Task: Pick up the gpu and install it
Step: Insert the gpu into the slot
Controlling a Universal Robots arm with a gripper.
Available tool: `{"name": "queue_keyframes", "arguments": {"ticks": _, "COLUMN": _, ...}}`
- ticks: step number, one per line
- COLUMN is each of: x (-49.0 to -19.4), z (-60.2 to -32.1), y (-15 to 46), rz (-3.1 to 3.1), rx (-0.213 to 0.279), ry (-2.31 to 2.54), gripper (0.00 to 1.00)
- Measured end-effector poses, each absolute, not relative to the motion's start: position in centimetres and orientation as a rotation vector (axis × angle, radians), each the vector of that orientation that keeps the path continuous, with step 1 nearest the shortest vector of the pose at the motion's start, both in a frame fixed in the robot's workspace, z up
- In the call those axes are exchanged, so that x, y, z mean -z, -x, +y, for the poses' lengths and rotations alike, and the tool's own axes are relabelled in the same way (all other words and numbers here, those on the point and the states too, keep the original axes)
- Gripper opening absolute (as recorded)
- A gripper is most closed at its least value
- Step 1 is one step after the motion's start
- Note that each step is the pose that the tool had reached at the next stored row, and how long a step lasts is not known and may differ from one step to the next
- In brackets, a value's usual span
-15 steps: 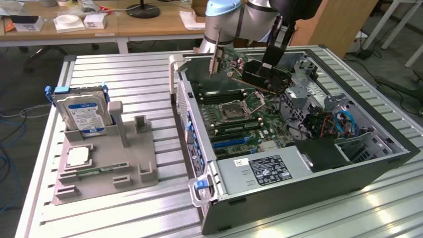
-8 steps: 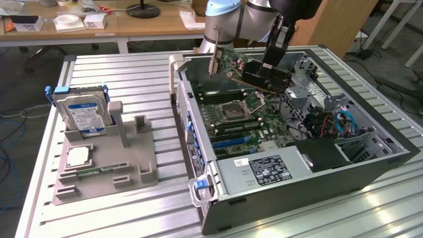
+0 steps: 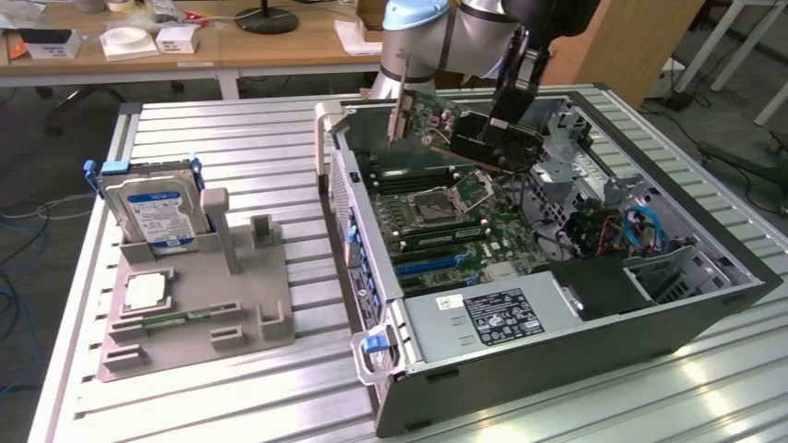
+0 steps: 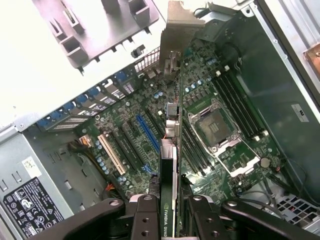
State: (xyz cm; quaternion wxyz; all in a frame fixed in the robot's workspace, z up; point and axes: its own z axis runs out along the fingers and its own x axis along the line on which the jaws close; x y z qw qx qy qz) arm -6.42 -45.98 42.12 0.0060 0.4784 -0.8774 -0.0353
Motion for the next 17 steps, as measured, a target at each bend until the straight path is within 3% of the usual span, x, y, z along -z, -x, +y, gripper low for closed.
{"name": "queue_keyframes", "arguments": {"ticks": 17, "x": -42.12, "z": -46.04, "y": 6.42, "rz": -2.682, "rx": 0.109, "ry": -1.603, "gripper": 0.26}}
